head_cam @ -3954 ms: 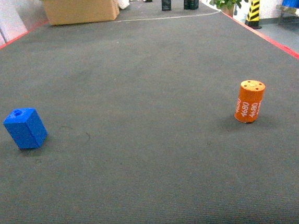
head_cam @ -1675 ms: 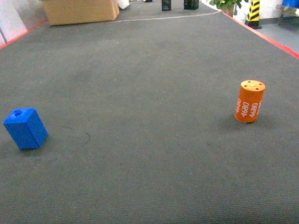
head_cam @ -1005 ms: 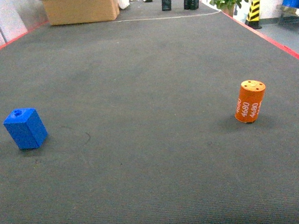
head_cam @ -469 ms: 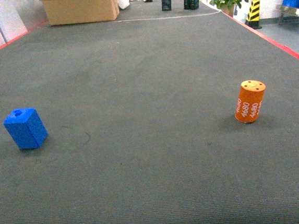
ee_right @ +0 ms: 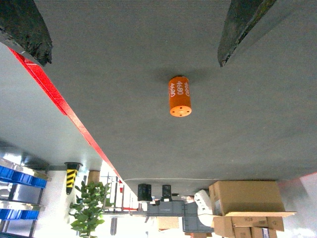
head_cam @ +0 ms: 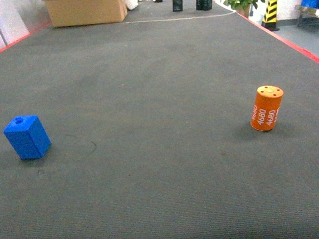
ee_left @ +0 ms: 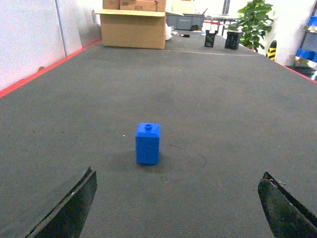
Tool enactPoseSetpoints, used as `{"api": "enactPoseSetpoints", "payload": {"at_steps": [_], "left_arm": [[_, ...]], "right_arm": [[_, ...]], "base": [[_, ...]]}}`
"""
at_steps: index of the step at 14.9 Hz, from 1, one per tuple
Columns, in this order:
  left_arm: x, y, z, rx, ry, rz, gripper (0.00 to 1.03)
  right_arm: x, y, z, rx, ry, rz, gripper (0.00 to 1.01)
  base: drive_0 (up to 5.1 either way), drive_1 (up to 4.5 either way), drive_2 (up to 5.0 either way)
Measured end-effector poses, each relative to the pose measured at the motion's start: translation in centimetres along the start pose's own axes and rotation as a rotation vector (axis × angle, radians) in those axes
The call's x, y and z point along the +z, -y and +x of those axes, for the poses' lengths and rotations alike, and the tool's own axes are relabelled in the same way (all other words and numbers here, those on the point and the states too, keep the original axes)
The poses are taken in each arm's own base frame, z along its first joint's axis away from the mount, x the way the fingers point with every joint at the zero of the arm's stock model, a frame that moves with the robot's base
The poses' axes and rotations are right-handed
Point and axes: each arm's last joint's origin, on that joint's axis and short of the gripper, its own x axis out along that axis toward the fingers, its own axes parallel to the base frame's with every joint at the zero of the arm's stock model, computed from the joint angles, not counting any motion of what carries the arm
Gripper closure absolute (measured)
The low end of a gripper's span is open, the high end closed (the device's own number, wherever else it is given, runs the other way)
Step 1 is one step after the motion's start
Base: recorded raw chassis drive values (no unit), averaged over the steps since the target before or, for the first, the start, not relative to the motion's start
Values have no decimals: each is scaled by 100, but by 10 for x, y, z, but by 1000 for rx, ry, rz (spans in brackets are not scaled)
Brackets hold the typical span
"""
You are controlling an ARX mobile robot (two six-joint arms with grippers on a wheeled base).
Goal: Sort blue parts and orange caps into right shelf containers
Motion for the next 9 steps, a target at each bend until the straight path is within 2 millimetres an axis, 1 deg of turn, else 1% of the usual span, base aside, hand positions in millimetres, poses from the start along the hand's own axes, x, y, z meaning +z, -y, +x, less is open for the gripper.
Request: {"api": "enactPoseSetpoints", "payload": {"at_steps": [1,2,3,4,7,9], "left_arm": [[0,0,0,0,0,0,5],[0,0,0,0,0,0,5],[0,0,0,0,0,0,5],[0,0,0,0,0,0,5],[0,0,0,0,1,0,5],[0,0,0,0,1,0,5]], "right_arm": [[-2,0,0,4,-94,-20,3],[-4,-2,4,5,-169,-39,3],[-3,-4,13,20,-218,-53,3],[-2,-7,21,35,-229,-57,3],[12,-18,71,67,-243,-68,3],[15,-25,113,88,-263,-64,3]], "base": [[0,0,0],[0,0,0],[0,0,0],[0,0,0],[0,0,0],[0,0,0]]}}
